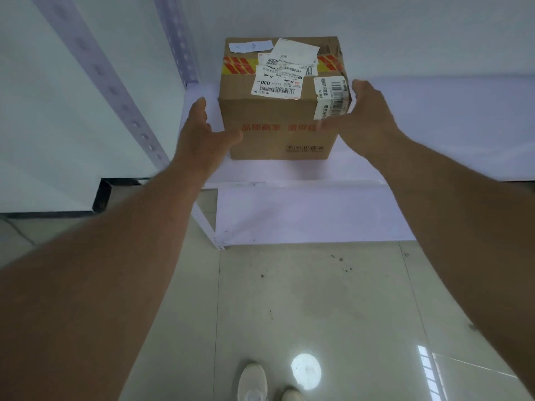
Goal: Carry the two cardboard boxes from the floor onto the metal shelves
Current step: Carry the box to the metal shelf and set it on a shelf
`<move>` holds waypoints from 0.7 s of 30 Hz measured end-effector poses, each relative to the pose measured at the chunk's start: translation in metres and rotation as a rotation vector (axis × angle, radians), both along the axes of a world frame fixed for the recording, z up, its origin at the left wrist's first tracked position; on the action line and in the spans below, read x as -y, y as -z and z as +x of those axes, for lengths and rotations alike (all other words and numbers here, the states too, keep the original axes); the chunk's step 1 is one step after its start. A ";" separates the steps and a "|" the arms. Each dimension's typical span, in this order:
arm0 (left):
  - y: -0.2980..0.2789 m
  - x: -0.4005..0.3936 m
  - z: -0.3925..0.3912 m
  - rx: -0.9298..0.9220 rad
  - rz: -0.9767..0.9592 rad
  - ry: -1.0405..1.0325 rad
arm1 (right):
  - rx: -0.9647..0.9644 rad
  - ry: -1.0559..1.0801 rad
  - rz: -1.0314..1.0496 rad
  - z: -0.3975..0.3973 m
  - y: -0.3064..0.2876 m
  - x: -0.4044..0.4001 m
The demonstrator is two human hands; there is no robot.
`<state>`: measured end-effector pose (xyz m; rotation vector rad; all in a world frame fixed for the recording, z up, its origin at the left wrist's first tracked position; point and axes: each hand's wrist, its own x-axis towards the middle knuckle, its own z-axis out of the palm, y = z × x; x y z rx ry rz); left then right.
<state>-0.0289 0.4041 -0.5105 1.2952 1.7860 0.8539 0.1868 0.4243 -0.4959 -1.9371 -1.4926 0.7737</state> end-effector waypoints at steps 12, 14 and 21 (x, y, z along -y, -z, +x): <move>-0.031 0.178 -0.014 0.302 -0.104 -0.298 | -0.089 -0.104 -0.203 -0.058 -0.017 0.161; -0.034 0.196 -0.028 0.320 -0.097 -0.353 | -0.113 -0.156 -0.216 -0.075 -0.024 0.173; -0.042 0.266 -0.086 0.326 -0.062 -0.535 | -0.174 -0.334 -0.218 -0.147 -0.035 0.205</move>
